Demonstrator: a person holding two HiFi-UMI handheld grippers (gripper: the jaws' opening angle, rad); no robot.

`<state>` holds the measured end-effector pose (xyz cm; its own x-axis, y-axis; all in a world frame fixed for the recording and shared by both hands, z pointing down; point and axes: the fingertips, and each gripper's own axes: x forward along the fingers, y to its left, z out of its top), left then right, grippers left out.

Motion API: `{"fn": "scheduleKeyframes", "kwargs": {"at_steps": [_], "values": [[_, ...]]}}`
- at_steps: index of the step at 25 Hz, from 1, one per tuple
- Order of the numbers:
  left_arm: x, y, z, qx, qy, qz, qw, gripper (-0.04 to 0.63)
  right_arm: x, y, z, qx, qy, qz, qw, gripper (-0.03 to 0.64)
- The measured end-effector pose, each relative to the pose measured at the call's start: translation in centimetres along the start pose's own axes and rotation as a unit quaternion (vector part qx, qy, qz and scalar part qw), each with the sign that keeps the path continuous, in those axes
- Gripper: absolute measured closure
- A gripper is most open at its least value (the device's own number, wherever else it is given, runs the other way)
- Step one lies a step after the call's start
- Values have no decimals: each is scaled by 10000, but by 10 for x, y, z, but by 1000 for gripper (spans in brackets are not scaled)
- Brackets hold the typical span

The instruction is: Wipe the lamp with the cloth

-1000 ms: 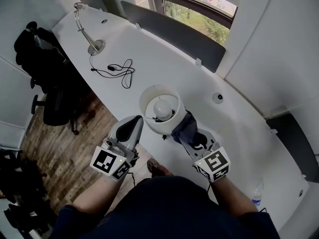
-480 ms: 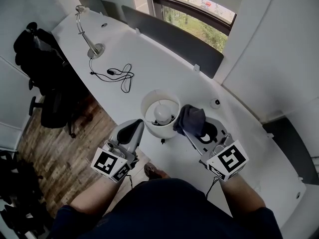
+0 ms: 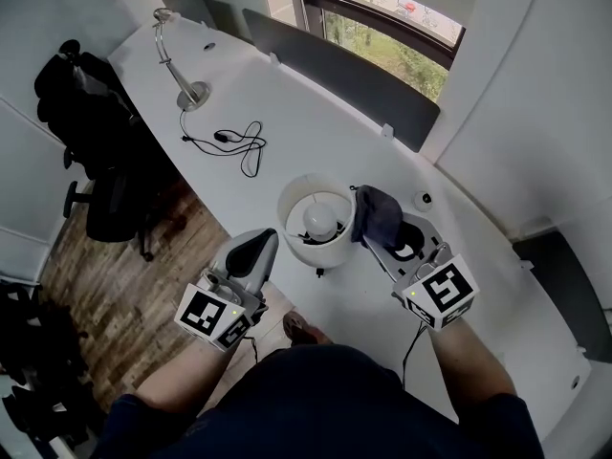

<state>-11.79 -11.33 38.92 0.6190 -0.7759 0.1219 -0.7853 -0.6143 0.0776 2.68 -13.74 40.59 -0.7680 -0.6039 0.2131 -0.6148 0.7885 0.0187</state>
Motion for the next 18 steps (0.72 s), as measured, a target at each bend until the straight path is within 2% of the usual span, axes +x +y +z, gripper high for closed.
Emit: {"fn": "scheduleKeyframes", "kwargs": {"at_steps": [6, 12, 18], "values": [[0, 1, -5, -55, 87, 83, 9999, 589, 10, -11, -45, -15, 476, 30, 9989, 494], [3, -6, -7, -41, 125, 72, 9999, 589, 20, -17, -79, -299, 866, 139, 9957, 494], [4, -9, -10, -21, 143, 88, 9999, 589, 23, -21, -81, -619, 1063, 236, 9921, 494]]}}
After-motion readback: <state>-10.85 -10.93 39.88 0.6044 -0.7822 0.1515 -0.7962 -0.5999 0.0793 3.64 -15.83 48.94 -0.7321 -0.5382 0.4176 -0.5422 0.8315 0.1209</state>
